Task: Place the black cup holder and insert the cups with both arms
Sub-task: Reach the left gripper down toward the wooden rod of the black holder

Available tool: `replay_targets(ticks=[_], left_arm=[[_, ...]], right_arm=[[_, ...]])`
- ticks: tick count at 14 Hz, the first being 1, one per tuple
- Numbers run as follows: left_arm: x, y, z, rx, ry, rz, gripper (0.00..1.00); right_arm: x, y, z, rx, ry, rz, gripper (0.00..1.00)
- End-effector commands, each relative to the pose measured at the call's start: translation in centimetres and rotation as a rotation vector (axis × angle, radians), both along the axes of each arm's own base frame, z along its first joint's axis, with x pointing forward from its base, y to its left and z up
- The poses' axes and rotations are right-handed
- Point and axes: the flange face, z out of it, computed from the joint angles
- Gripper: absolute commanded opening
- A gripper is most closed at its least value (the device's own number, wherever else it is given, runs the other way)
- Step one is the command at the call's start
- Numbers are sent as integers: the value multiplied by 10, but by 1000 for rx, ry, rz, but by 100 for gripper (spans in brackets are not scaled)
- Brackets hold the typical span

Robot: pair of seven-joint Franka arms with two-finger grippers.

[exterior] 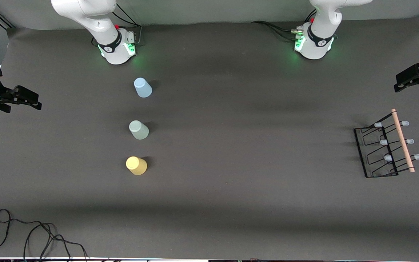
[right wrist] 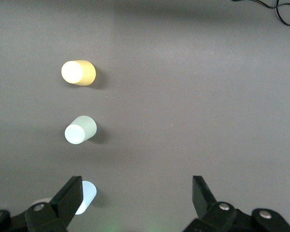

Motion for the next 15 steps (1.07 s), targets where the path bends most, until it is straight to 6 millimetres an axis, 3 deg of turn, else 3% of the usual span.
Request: replay_targets(ticks=[1,3,5,9,13,15], left_arm=[[-6,0,1,13,2,9,100],[-5,0,1,13,2,9,100],[6,13,-12,23,3,27,100],[19,75,-59,34,36,106,100],[18,110,-113,39,22,136,100],[18,129,-152,39,-21,103,100]], right_arm=[[2,1,4,-17,1,-20,100],[2,1,6,-17,-2,-20,100],[2,1,5,-17,0,-20,100],[2,2,5,-17,0,-19,100],[2,1,5,-17,0,-22,100],[2,1,5,-15,0,-22,100]])
